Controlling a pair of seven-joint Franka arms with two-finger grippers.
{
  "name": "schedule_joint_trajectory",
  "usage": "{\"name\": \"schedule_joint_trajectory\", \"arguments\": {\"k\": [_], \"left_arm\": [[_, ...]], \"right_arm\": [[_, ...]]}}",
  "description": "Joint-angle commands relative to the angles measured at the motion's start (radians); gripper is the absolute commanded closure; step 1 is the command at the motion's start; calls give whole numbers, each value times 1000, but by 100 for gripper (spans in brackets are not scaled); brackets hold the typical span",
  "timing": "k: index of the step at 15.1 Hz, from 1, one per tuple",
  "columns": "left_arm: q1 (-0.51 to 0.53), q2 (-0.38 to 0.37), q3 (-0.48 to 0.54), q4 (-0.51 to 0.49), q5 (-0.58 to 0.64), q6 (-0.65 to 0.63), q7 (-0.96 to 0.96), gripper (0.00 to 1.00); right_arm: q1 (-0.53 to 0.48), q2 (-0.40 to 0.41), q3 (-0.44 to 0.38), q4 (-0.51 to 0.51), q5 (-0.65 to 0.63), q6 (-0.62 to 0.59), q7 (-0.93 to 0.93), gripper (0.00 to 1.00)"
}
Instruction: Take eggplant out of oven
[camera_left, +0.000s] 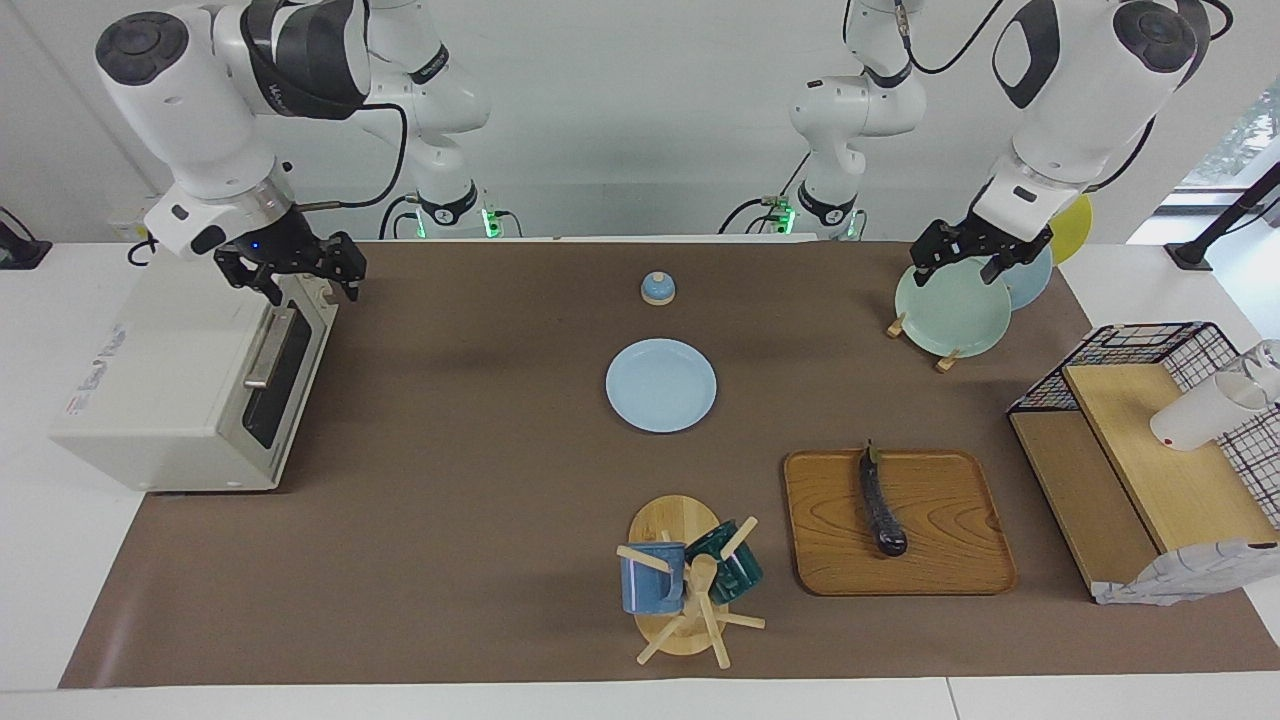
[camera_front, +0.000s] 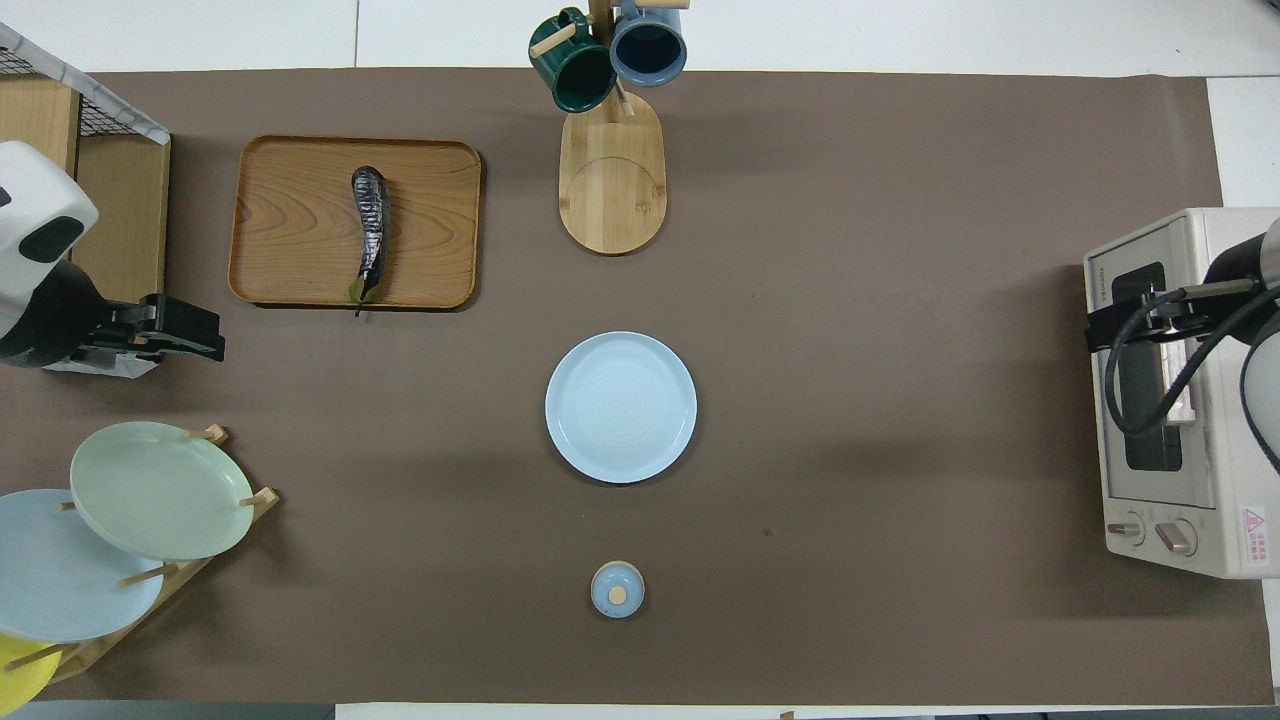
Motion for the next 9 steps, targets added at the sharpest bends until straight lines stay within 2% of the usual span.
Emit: {"name": "schedule_joint_trajectory", "arguments": {"k": [1, 9], "left_arm": [[-4, 11, 3, 73, 21, -76, -1, 0], [-4, 3, 1, 67, 19, -82, 2, 0]], "right_arm": [[-24, 2, -8, 12, 16, 5, 7, 0], [-27, 2, -13, 12, 21, 5, 12, 0]]}}
